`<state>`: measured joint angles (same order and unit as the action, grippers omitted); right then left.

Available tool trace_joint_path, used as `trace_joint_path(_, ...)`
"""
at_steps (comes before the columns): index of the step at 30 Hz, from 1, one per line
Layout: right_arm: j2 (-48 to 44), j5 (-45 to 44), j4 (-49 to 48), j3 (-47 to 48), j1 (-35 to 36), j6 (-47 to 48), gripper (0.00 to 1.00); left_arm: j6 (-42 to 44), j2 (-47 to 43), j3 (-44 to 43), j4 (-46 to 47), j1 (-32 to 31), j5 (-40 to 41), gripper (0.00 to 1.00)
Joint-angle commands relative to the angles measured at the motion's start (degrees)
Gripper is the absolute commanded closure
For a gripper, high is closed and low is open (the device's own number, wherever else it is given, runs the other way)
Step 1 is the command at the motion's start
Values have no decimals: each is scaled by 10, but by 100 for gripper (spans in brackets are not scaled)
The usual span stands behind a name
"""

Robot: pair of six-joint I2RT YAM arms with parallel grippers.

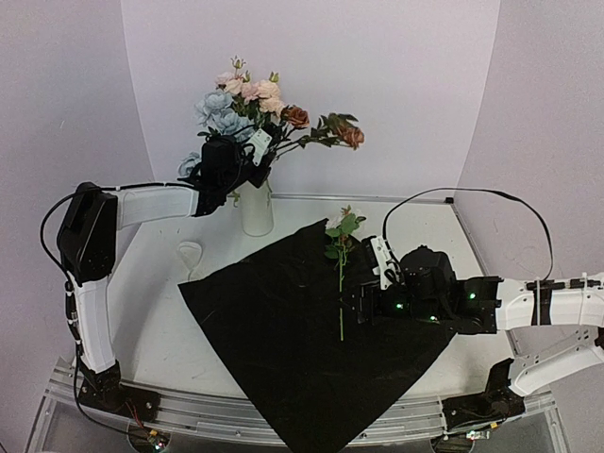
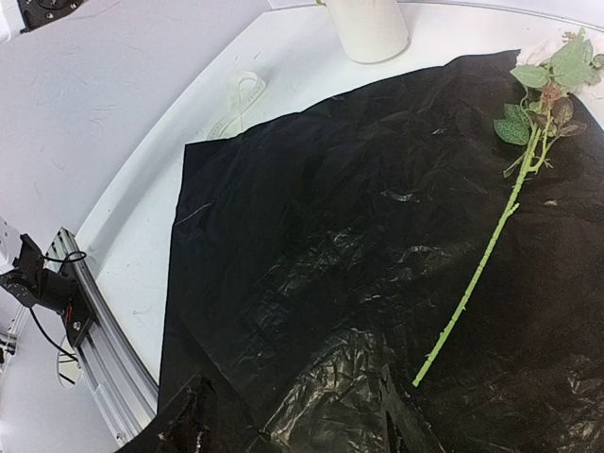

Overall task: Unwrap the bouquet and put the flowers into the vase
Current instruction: Insert the fake flower into the vase.

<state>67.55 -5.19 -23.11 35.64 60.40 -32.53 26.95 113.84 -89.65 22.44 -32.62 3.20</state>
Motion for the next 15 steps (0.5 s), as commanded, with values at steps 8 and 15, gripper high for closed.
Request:
trace_joint_path(8,18,-5,1,39,-1,13,40,-19,-31,0,14,2,9,69)
trace_joint_path(15,28,-9,1,57,0,21,40,-20,-19,0,15,2,22,75)
